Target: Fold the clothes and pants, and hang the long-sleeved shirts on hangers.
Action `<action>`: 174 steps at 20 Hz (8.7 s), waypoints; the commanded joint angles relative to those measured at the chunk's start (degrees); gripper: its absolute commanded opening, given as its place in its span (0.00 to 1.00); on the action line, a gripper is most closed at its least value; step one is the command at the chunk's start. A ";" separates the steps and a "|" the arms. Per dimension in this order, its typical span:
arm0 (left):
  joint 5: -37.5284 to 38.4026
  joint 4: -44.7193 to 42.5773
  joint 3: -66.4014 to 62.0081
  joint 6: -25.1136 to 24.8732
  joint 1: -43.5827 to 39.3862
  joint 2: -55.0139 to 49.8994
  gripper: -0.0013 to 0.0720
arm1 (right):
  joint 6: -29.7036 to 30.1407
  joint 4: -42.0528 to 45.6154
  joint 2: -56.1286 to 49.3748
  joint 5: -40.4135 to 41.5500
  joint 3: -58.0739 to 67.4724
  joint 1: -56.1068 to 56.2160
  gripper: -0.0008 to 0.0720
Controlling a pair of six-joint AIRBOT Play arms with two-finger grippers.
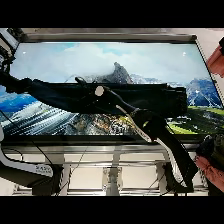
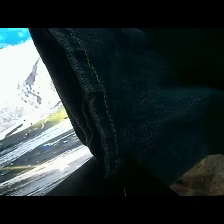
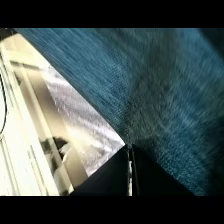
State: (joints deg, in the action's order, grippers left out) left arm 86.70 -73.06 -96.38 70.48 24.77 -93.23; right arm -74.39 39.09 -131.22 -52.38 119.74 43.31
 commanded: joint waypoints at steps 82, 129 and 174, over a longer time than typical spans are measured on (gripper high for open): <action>-3.04 12.20 -6.64 8.09 -60.00 -16.72 0.31 | -5.42 19.63 32.74 -45.97 -2.56 -38.03 0.03; -16.13 19.78 20.44 -3.89 -23.17 -6.16 0.84 | -5.57 25.66 11.06 -30.58 -13.31 -23.28 0.03; -17.70 25.29 -23.04 17.77 -54.12 -19.21 0.05 | -3.52 24.83 37.79 -45.59 -7.08 -45.88 0.15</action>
State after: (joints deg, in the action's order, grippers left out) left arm 75.77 -55.18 -119.35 90.41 -26.96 -109.32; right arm -77.87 62.46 -93.58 -97.76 114.15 -1.17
